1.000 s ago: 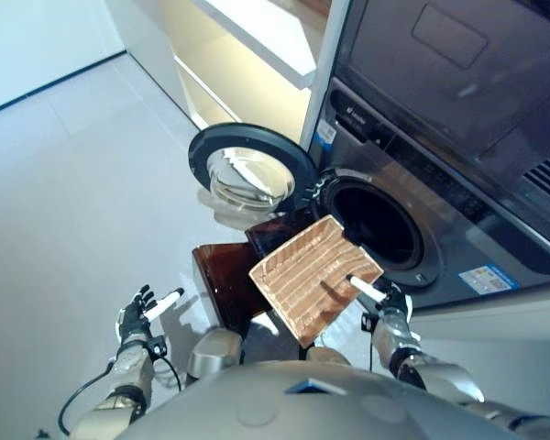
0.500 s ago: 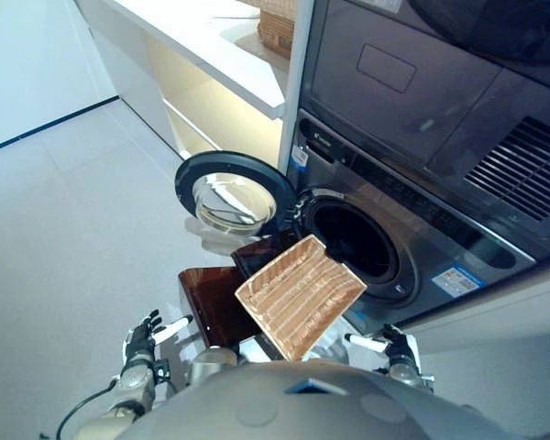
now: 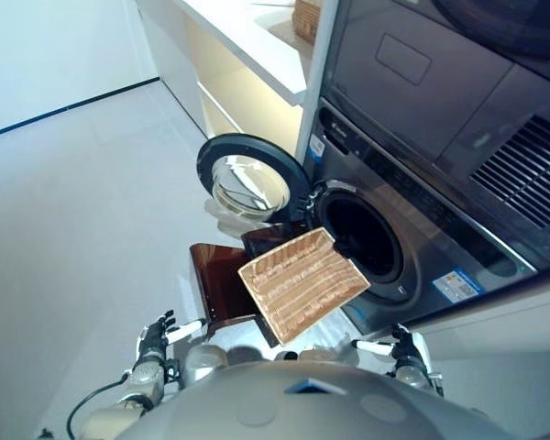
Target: Pick up the clothes and place them into the washing machine
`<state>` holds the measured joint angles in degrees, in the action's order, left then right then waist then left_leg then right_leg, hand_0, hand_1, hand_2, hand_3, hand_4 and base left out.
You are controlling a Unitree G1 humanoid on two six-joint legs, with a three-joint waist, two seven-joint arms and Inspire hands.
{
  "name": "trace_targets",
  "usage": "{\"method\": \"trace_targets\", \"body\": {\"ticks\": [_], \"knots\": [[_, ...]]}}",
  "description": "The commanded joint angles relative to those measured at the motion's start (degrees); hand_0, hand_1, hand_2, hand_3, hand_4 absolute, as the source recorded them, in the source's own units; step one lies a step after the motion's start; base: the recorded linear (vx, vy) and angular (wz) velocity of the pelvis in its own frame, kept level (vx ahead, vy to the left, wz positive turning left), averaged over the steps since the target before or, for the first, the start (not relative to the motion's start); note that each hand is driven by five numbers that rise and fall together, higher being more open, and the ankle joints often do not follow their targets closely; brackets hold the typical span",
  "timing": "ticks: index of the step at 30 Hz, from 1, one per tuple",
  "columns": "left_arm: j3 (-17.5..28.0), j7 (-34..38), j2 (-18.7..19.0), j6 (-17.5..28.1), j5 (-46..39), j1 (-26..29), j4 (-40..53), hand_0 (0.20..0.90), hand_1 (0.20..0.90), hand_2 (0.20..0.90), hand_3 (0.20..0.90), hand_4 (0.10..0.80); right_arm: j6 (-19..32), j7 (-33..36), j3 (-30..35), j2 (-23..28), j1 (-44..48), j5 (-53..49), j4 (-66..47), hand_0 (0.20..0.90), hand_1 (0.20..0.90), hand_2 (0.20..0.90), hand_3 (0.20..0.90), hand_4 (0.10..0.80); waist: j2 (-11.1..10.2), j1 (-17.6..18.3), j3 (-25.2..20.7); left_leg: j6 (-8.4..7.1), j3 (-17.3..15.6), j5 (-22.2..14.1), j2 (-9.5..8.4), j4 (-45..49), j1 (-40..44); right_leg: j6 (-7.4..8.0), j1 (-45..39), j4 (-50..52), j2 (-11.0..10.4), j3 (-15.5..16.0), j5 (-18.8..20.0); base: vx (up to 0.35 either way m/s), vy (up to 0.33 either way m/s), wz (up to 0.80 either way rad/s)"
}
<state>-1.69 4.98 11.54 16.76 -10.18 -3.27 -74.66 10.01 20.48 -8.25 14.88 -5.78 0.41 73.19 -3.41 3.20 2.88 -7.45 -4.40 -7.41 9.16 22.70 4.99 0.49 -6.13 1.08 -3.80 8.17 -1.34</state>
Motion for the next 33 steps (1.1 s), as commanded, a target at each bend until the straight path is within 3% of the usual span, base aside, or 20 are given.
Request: {"method": "trace_targets", "body": {"ticks": [1,6,8,9,10,11,13,14,15,16,19,21,23,26,29,33], "knots": [[-2.4,0.6,0.8,3.5,0.9,4.3,3.2,0.900,0.900,0.900,0.900,0.800,1.9,2.6,4.1,1.2,2.1,-2.2,-0.3,0.900,0.900,0.900,0.900,0.800,0.2,0.9,-3.5,2.99,0.7,3.5,-2.03,-8.3,4.0,3.40,7.6,2.6,2.3,-3.9,1.2,-0.068,0.164,0.44],[-4.3,-0.4,0.9,3.5,1.9,4.4,4.1,0.900,0.900,0.900,0.900,0.800,1.6,2.4,5.1,-0.3,1.1,-3.2,0.8,0.900,0.900,0.900,0.900,0.800,0.2,1.5,-4.0,4.23,0.1,0.5,-4.06,-16.6,5.2,4.89,10.0,4.3,0.6,-4.0,2.9,-0.128,0.205,0.15],[-4.5,-0.4,0.8,3.8,2.3,4.3,3.8,0.900,0.900,0.900,0.900,0.800,1.6,2.3,5.3,-1.2,0.6,-3.3,0.5,0.900,0.900,0.900,0.900,0.800,-0.1,1.7,-3.1,5.40,0.1,-0.1,-6.66,-19.0,5.0,6.84,12.0,4.8,-1.7,-5.1,5.8,-0.224,0.259,-0.25],[-4.5,-0.4,0.8,3.8,2.3,4.3,3.8,0.900,0.900,0.900,0.900,0.800,1.6,2.3,5.3,-1.2,0.5,-3.3,0.5,0.900,0.900,0.900,0.900,0.800,-0.1,1.7,-3.1,5.43,0.0,0.0,-6.70,-19.1,5.0,6.86,12.1,4.8,-1.7,-5.2,5.8,-0.256,0.243,-0.09],[-4.8,-0.4,0.8,4.2,2.5,4.3,3.5,0.900,0.900,0.900,0.900,0.800,1.5,2.4,6.0,-1.3,0.7,-3.4,0.6,0.900,0.900,0.900,0.900,0.800,0.0,2.3,-2.2,6.15,0.1,0.6,-8.34,-21.3,5.0,8.32,13.9,4.5,-3.2,-6.4,8.8,-0.176,0.156,-0.09],[-4.8,-0.4,0.8,4.2,2.5,4.3,3.5,0.900,0.900,0.900,0.900,0.800,1.4,2.4,6.0,-1.3,0.7,-3.4,0.6,0.900,0.900,0.900,0.900,0.800,0.0,2.2,-2.2,6.18,0.0,0.7,-8.39,-21.4,5.0,8.35,14.0,4.5,-3.2,-6.5,8.9,-0.326,0.286,-0.10],[-5.0,-0.5,1.2,4.3,3.8,4.3,2.8,0.900,0.900,0.900,0.900,0.800,1.3,2.3,6.2,-1.7,0.4,-2.7,0.5,0.900,0.900,0.900,0.900,0.800,0.1,2.9,-1.2,6.73,-0.2,2.3,-10.20,-25.1,5.3,10.07,16.2,3.8,-5.1,-8.0,12.0,-0.292,0.222,-0.16],[-5.3,-0.5,1.6,4.3,4.2,4.7,2.6,0.900,0.900,0.900,0.900,0.800,1.3,2.2,6.2,-1.6,0.5,-2.8,0.3,0.900,0.900,0.900,0.900,0.800,0.1,3.6,-0.7,6.73,0.1,3.1,-10.15,-25.5,5.0,10.67,17.0,4.3,-5.4,-10.1,13.1,-0.192,0.113,-0.18],[-5.3,-0.5,1.6,4.3,4.2,4.8,2.6,0.900,0.900,0.900,0.900,0.800,1.3,2.2,6.2,-1.6,0.5,-2.8,0.3,0.900,0.900,0.900,0.900,0.800,0.0,3.5,-0.8,6.74,0.0,3.1,-10.18,-25.5,5.0,10.69,17.0,4.3,-5.4,-10.2,13.1,-0.295,0.131,-0.15],[-5.8,-0.5,2.3,4.2,5.3,5.4,2.5,0.900,0.900,0.900,0.900,0.800,1.4,2.2,5.4,-1.6,0.5,-2.3,0.0,0.900,0.900,0.900,0.900,0.800,0.7,4.0,-0.4,6.97,0.1,4.3,-9.77,-25.8,3.9,9.86,16.9,6.7,-3.4,-12.9,10.1,-0.192,0.084,-0.03],[-5.9,-0.3,3.1,4.3,5.8,5.3,2.7,0.900,0.900,0.900,0.900,0.800,1.4,2.3,4.8,-1.5,0.1,-1.7,0.0,0.900,0.900,0.900,0.900,0.800,1.1,3.4,-0.6,7.49,0.1,5.6,-9.68,-25.7,2.7,8.48,15.1,10.5,-1.8,-13.2,6.6,-0.282,0.098,-0.11],[-5.5,0.1,3.7,4.1,6.0,4.6,3.0,0.900,0.900,0.900,0.900,0.800,1.1,2.4,3.6,-1.8,0.1,0.0,0.4,0.900,0.900,0.900,0.900,0.800,1.8,0.9,-1.4,7.95,-1.2,8.0,-9.06,-25.9,0.3,6.71,11.1,16.0,-0.4,-9.8,0.1,-0.338,0.059,-0.15],[-4.9,0.0,3.7,4.0,5.6,4.3,2.8,0.900,0.900,0.900,0.900,0.800,0.9,2.4,3.0,-2.0,0.3,0.7,1.0,0.900,0.900,0.900,0.900,0.800,2.3,-0.4,-2.3,8.02,-2.3,9.0,-8.54,-25.6,-1.5,6.28,8.3,17.4,0.5,-8.8,-2.3,-0.264,0.013,0.01],[-4.9,-0.3,3.7,3.9,5.6,3.8,2.5,0.900,0.900,0.900,0.900,0.800,0.8,2.1,2.6,-1.9,0.5,1.2,1.3,0.900,0.900,0.900,0.900,0.800,2.0,-1.5,-3.1,8.07,-3.3,9.7,-8.53,-25.0,-3.0,6.50,4.9,17.5,0.9,-9.4,-3.6,-0.226,-0.059,-0.16],[-4.6,-1.0,3.3,3.8,5.2,3.0,1.8,0.900,0.900,0.900,0.900,0.800,1.2,1.4,1.3,-1.7,0.9,1.9,0.4,0.900,0.900,0.900,0.900,0.800,1.6,-3.2,-4.7,7.87,-3.9,11.4,-8.42,-22.9,-7.7,6.08,0.7,14.8,2.2,-13.8,-6.2,-0.246,-0.119,-0.30],[-3.8,-0.9,2.6,3.9,4.2,2.3,1.8,0.900,0.900,0.900,0.900,0.800,0.9,1.6,-0.3,-1.4,1.2,3.7,-0.3,0.900,0.900,0.900,0.900,0.800,1.6,-4.7,-5.0,6.51,-4.1,13.8,-7.62,-22.0,-10.9,5.77,-1.6,7.2,1.5,-13.8,-6.0,-0.239,-0.171,-0.14]]}}
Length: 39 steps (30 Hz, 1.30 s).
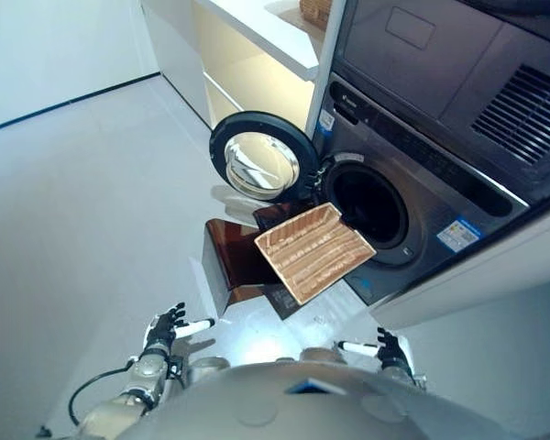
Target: Pick up the clothes and place them into the washing machine
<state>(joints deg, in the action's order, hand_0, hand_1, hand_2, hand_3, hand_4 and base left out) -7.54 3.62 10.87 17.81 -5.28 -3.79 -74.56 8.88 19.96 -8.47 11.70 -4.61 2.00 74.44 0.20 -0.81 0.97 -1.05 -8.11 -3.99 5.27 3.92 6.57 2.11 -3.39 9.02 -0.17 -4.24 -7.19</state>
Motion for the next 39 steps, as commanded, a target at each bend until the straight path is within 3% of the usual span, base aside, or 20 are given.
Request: {"method": "trace_targets", "body": {"ticks": [1,5,11,13,14,15,16,17,20,21,24,29,30,33,34,35,36,39], "knots": [[2.9,0.6,2.7,2.6,-2.4,2.9,1.3,0.900,0.900,0.900,0.900,0.800,2.3,2.2,-0.8,2.0,-0.1,2.7,-2.0,0.900,0.900,0.900,0.900,0.800,-1.9,-1.2,-2.3,-1.39,0.0,13.0,-2.59,-3.2,-14.6,3.41,-5.6,-4.8,-1.3,-2.1,0.2,-0.313,-0.241,-0.03],[4.0,0.5,1.9,2.6,-5.3,2.9,1.1,0.900,0.900,0.900,0.900,0.800,2.5,2.9,-1.5,2.7,-0.9,4.1,-1.5,0.900,0.900,0.900,0.900,0.800,-1.3,-1.3,-0.1,-3.82,2.1,17.0,-0.27,-4.3,-17.2,2.19,-7.1,-9.3,0.8,-1.9,2.5,-0.274,-0.223,-0.19],[3.5,0.5,0.9,2.6,-5.0,2.5,1.1,0.900,0.900,0.900,0.900,0.800,2.2,3.4,-0.8,4.1,-1.0,4.8,-0.3,0.900,0.900,0.900,0.900,0.800,-0.9,-0.1,1.5,-4.93,0.9,16.2,0.92,-2.5,-18.3,1.55,-7.3,-11.0,0.7,1.0,4.0,-0.245,-0.136,0.40],[3.8,0.6,0.9,2.7,-4.8,1.9,0.6,0.900,0.900,0.900,0.900,0.800,2.2,3.4,-0.7,4.3,-0.9,5.0,-0.2,0.900,0.900,0.900,0.900,0.800,-1.6,0.2,1.8,-4.41,3.2,14.0,0.09,2.4,-17.1,1.38,-6.3,-10.6,0.2,1.2,5.3,-0.247,-0.071,0.17],[4.4,0.6,0.8,2.8,-5.1,1.7,0.1,0.900,0.900,0.900,0.900,0.800,2.2,3.2,-0.9,4.5,-0.4,5.3,-0.4,0.900,0.900,0.900,0.900,0.800,-2.8,0.3,1.7,-3.36,5.7,8.2,-2.54,8.2,-15.0,1.70,-4.9,-9.8,-1.3,1.2,6.6,-0.255,-0.065,0.03],[4.4,0.6,0.8,2.8,-5.1,1.7,0.1,0.900,0.900,0.900,0.900,0.800,2.2,3.2,-0.9,4.5,-0.4,5.3,-0.4,0.900,0.900,0.900,0.900,0.800,-2.8,0.4,1.6,-3.38,5.7,8.3,-2.52,8.1,-15.2,1.69,-4.7,-9.8,-1.3,1.3,6.7,-0.319,-0.070,-0.13],[4.7,0.4,0.8,2.6,-5.0,1.7,0.0,0.900,0.900,0.900,0.900,0.800,2.2,2.9,-1.0,4.7,0.2,5.2,-0.8,0.900,0.900,0.900,0.900,0.800,-3.7,0.6,0.9,-2.46,6.9,4.7,-4.35,13.5,-13.0,1.90,-3.0,-9.5,-2.2,1.0,7.4,-0.213,-0.035,-0.19],[4.8,0.3,0.6,2.6,-4.9,1.8,-0.1,0.900,0.900,0.900,0.900,0.800,2.1,2.6,-1.0,4.8,0.3,5.1,-0.7,0.900,0.900,0.900,0.900,0.800,-3.7,0.7,1.0,-2.13,6.9,2.6,-5.02,16.6,-11.4,1.98,-2.9,-9.5,-2.3,1.0,7.6,-0.213,-0.035,-0.17],[5.0,0.1,0.6,2.4,-4.5,1.9,-0.2,0.900,0.900,0.900,0.900,0.800,2.1,2.2,-0.8,4.9,0.3,5.1,-1.1,0.900,0.900,0.900,0.900,0.800,-3.7,1.2,-0.1,-1.45,6.3,0.8,-6.19,16.1,-8.2,2.04,-1.9,-9.5,-2.3,1.1,7.9,-0.082,0.041,0.13],[4.8,-0.2,0.5,2.3,-4.0,1.9,0.0,0.900,0.900,0.900,0.900,0.800,2.0,1.9,-0.3,5.0,0.1,4.7,-1.0,0.900,0.900,0.900,0.900,0.800,-3.0,2.1,-1.1,-0.96,6.1,-1.1,-6.68,11.8,-4.0,2.41,-0.1,-9.0,-1.9,1.1,8.4,-0.026,0.061,0.09],[3.9,-0.4,0.4,2.3,-2.8,2.2,0.3,0.900,0.900,0.900,0.900,0.800,1.9,2.2,0.5,4.9,-0.5,4.2,-0.6,0.900,0.900,0.900,0.900,0.800,-2.2,3.4,-2.0,-0.48,4.9,-1.6,-6.10,3.1,-0.7,3.16,2.1,-7.7,-1.5,1.9,8.8,-0.061,0.107,-0.07],[2.7,-0.8,1.6,2.1,-3.2,2.9,1.7,0.900,0.900,0.900,0.900,0.800,1.4,1.9,0.9,4.0,-0.8,3.3,0.1,0.900,0.900,0.900,0.900,0.800,-2.5,3.4,-0.2,0.69,5.1,-0.7,-6.44,1.2,-1.2,4.64,7.7,1.9,-0.7,3.4,8.9,-0.145,0.097,-0.10],[2.4,-0.7,2.1,1.9,-2.1,3.2,1.2,0.900,0.900,0.900,0.900,0.800,1.5,1.8,1.1,3.6,-0.7,2.7,0.4,0.900,0.900,0.900,0.900,0.800,-2.0,4.2,0.8,1.03,5.7,0.4,-6.07,0.5,-1.8,6.36,10.2,7.7,0.6,1.9,8.6,-0.165,0.114,-0.30],[1.7,-0.6,2.7,2.2,-1.0,3.5,0.5,0.900,0.900,0.900,0.900,0.800,1.8,1.7,1.7,3.3,-1.2,1.5,0.6,0.900,0.900,0.900,0.900,0.800,-1.8,4.9,0.8,1.07,6.9,2.0,-6.17,-1.4,-1.8,6.03,9.8,9.0,1.3,-0.1,6.4,-0.079,0.075,-0.17],[1.6,-1.0,2.8,2.1,-0.6,3.2,0.1,0.900,0.900,0.900,0.900,0.800,1.9,1.8,2.5,3.1,-1.9,1.0,1.0,0.900,0.900,0.900,0.900,0.800,-1.3,4.6,-0.4,0.98,7.2,2.8,-5.56,-3.1,-2.0,4.65,8.0,7.9,-1.2,0.6,5.1,-0.016,-0.012,0.22],[1.5,-1.0,2.8,2.2,-0.6,3.2,0.1,0.900,0.900,0.900,0.900,0.800,1.9,1.8,2.5,3.1,-2.0,1.0,1.0,0.900,0.900,0.900,0.900,0.800,-1.3,4.6,-0.3,0.99,7.3,2.8,-5.59,-3.1,-1.9,4.65,8.0,7.9,-1.3,0.7,5.0,-0.006,-0.056,0.20],[1.2,-1.1,2.8,2.1,-0.3,3.3,-0.2,0.900,0.900,0.900,0.900,0.800,1.8,1.8,3.0,3.0,-2.4,0.9,1.3,0.900,0.900,0.900,0.900,0.800,-1.1,4.3,-1.4,0.98,7.7,2.7,-5.37,-3.4,-2.2,4.41,5.9,5.4,-3.7,0.5,5.0,0.013,-0.043,0.00],[0.8,-1.4,2.3,1.7,0.7,3.2,-0.9,0.900,0.900,0.900,0.900,0.800,1.5,1.2,2.3,2.8,-2.6,2.0,1.8,0.900,0.900,0.900,0.900,0.800,-1.6,3.5,-2.8,0.84,7.4,2.2,-5.77,-3.9,-2.2,5.32,2.5,-1.9,-5.6,0.2,6.3,0.040,-0.132,0.13]]}}
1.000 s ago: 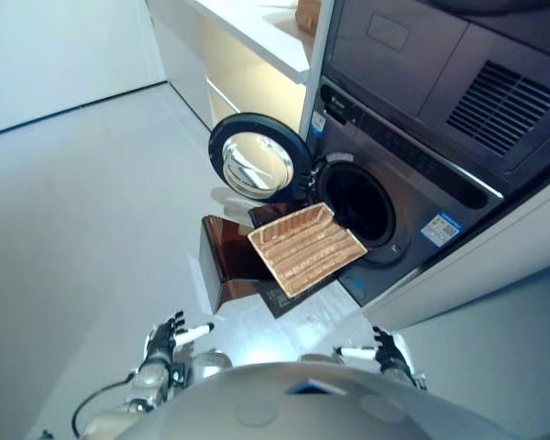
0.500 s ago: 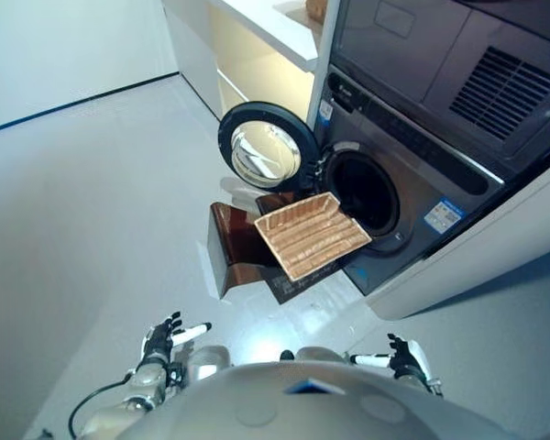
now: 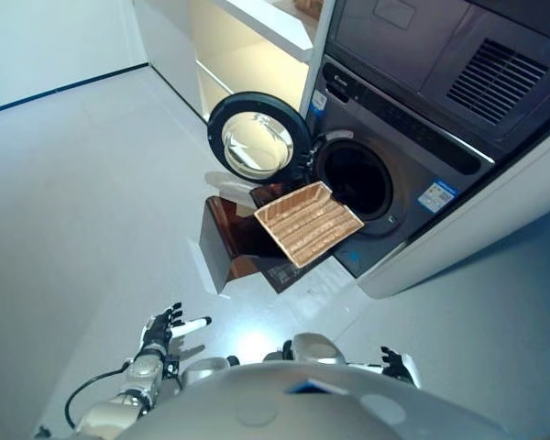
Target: Pick up the clothes and place them into the washing machine
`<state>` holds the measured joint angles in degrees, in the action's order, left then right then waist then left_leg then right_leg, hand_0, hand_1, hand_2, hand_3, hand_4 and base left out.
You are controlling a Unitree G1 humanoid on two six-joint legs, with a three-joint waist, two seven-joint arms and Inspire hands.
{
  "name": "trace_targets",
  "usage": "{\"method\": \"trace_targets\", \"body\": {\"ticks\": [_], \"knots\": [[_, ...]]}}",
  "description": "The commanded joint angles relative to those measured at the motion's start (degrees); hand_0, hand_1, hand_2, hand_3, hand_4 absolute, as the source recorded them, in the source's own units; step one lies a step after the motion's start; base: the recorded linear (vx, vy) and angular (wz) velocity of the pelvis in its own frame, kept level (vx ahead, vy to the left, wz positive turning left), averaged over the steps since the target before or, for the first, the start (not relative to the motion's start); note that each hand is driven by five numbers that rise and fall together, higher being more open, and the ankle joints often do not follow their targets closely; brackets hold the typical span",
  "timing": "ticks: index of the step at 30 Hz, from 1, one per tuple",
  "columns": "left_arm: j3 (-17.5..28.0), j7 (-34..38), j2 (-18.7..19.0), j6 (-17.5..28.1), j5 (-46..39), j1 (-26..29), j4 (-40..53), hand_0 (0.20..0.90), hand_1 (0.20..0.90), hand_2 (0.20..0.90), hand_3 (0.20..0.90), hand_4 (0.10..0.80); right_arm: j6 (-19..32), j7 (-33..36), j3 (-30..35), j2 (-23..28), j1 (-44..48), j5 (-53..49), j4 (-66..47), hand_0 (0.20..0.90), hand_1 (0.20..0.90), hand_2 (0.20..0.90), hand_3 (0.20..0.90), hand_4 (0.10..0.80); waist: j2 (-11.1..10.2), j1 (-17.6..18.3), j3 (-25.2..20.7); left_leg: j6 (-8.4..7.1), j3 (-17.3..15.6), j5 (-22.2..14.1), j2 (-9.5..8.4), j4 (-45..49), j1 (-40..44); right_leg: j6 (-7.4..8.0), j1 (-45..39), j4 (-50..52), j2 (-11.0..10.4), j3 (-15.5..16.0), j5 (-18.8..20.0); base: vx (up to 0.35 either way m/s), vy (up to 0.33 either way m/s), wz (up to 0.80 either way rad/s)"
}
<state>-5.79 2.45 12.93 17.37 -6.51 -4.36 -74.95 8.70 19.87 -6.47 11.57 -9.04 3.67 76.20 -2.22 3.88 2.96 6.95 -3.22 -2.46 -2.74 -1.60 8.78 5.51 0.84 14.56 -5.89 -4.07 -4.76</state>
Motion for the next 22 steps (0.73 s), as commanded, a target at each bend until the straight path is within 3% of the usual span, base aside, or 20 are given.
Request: {"method": "trace_targets", "body": {"ticks": [1,4,10,22], "knots": [[-0.7,-0.4,0.0,1.6,1.9,3.6,-1.1,0.900,0.900,0.900,0.900,0.800,1.6,1.0,-0.5,2.7,2.4,0.7,-0.1,0.900,0.900,0.900,0.900,0.800,0.6,-1.9,-5.8,-7.80,2.0,0.7,2.87,1.5,-4.7,2.98,-2.7,-11.4,-1.1,-1.1,5.7,0.019,-0.097,0.03],[-0.3,-0.7,-0.3,1.4,1.2,3.2,-1.2,0.900,0.900,0.900,0.900,0.800,1.6,0.9,-0.9,2.4,2.5,0.9,-0.9,0.900,0.900,0.900,0.900,0.800,0.0,-2.3,-6.3,-8.24,1.5,0.6,3.42,1.6,-4.6,3.47,-4.6,-14.1,-1.6,-1.5,6.4,0.037,-0.109,-0.14],[-0.7,-1.4,-1.0,1.1,2.7,1.9,-1.7,0.900,0.900,0.900,0.900,0.800,1.1,0.2,-1.5,1.9,1.8,2.2,-0.4,0.900,0.900,0.900,0.900,0.800,-0.7,-2.5,-8.4,-9.19,1.9,1.1,4.35,-1.1,-1.5,3.37,-7.9,-16.5,-0.7,-0.9,5.4,0.050,-0.060,0.03],[-0.7,-0.8,-1.2,0.8,3.1,1.2,-1.4,0.900,0.900,0.900,0.900,0.800,1.1,0.3,-1.6,1.5,1.8,1.6,-0.3,0.900,0.900,0.900,0.900,0.800,-0.1,-2.2,-8.7,-9.65,1.8,1.5,4.96,-2.4,-0.2,2.84,-8.7,-17.2,-0.1,-0.6,4.9,0.002,-0.012,0.01]]}}
